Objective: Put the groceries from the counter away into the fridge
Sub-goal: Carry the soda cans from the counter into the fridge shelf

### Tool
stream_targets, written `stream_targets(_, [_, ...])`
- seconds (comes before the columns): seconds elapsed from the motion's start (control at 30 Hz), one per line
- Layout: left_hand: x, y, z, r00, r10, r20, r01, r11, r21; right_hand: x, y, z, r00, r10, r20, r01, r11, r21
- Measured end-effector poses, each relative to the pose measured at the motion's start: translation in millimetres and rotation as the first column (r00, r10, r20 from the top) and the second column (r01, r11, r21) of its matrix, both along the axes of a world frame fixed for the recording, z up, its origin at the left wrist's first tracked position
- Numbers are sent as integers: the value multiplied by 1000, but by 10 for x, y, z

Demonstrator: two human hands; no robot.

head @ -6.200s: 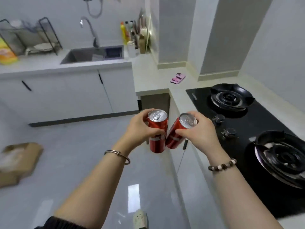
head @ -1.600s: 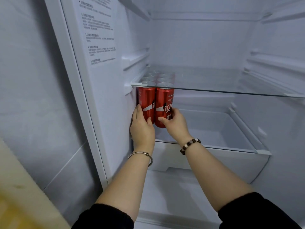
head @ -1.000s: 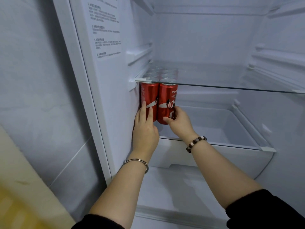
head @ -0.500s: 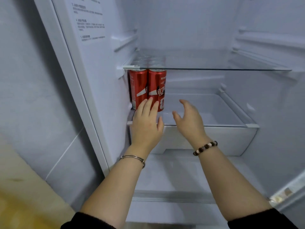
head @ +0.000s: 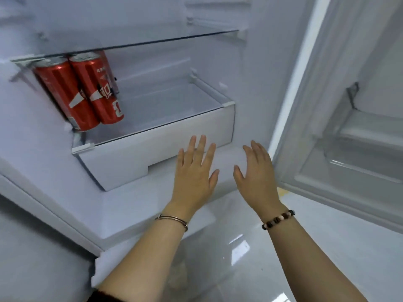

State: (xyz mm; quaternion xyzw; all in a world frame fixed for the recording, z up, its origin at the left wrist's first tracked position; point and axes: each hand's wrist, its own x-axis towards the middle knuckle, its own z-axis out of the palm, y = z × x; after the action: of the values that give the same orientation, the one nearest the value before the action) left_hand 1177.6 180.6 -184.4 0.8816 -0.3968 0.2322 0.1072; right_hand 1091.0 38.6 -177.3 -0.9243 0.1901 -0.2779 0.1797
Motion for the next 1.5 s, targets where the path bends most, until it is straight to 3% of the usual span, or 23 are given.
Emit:
stream_targets(0.37, [-1474,-1080,-99,926,-350,-138,351,936,-18,-1884,-669,-70,950,-307,-58,308,951,6])
stream_targets(0.63, [-3412,-1913,-86,747,-636,-193,644,765,-32,-4081,-1133,-91,751,-646,-137,644,762,-65])
stream_targets(0.87, [-5237,-2414,-44,499,-853,-156,863,505,-6,-5992,-1013,-136,469,-860,-201,857,498,-129])
stream_targets(1.1, [-6902,-2605,-129,202,-965,-169,979,193,68,-7501,-524,-226,113,-969,-220,988,133,-81])
stream_targets(1.3, [-8358,-2586,-102,-92,-980,-177,991,-107,75,-8630,-100,-219,-197,-952,-234,980,-182,-85])
stream_targets(1.5, [-9751,-2445,-50,-384,-904,-189,912,-403,75,-9653,328,-111,-509,-828,-236,860,-500,-104])
